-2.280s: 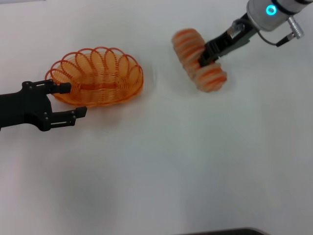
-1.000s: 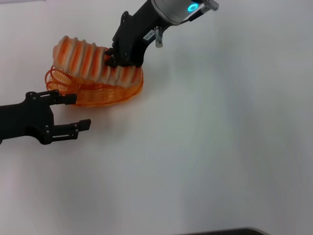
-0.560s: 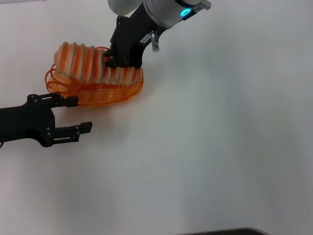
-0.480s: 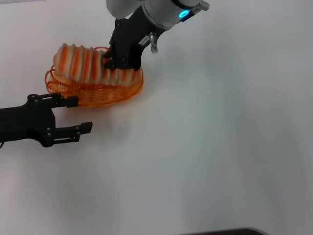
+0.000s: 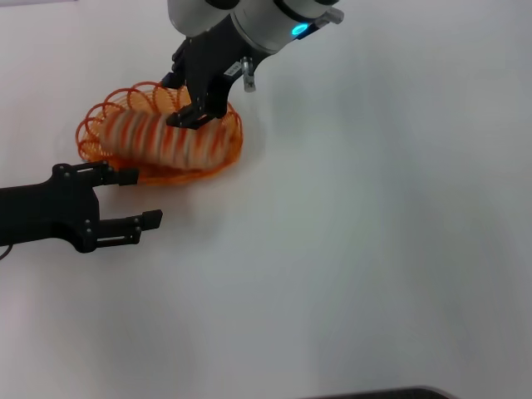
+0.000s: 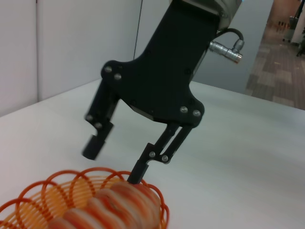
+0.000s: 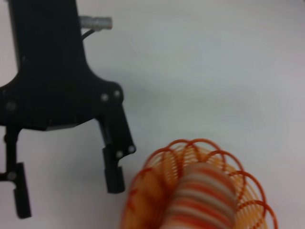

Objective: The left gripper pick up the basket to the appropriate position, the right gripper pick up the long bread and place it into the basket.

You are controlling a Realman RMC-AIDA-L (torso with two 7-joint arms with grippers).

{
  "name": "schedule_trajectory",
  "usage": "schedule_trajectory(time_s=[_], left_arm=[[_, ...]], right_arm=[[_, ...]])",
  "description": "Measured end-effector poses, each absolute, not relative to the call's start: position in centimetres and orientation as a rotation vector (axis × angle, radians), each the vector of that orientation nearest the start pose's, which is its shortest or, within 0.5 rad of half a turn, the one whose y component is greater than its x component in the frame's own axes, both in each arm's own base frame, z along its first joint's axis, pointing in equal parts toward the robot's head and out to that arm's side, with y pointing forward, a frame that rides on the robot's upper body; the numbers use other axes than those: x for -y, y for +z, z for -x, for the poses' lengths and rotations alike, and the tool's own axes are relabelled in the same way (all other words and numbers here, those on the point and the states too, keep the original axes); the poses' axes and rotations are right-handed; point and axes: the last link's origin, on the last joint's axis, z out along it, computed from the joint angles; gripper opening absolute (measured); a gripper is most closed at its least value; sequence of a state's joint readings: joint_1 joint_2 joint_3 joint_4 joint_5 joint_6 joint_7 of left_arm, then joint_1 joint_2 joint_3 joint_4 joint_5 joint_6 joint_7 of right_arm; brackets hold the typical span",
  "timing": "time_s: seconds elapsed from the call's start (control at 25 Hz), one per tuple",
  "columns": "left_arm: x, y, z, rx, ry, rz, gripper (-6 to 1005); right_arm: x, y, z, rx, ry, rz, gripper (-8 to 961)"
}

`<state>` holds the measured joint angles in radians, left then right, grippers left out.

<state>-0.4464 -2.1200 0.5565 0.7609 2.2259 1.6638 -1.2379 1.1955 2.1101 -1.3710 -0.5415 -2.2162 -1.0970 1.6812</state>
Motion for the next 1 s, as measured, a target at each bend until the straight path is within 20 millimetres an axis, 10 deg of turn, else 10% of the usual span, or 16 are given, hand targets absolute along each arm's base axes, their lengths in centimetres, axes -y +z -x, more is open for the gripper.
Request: schedule_trajectory(time_s=[0.4, 1.0], left_arm=[[-29.0, 0.7, 30.0, 0.556, -0.535, 2.762, 763], [-29.2, 3.3, 31.8, 0.647, -0.579, 2.598, 762]], right_arm=[[-40.7, -7.4, -9.1, 0.061, 0.126, 2.960, 627], [-33.4, 0.7, -23.7, -0.416, 0.582, 2.809, 616]])
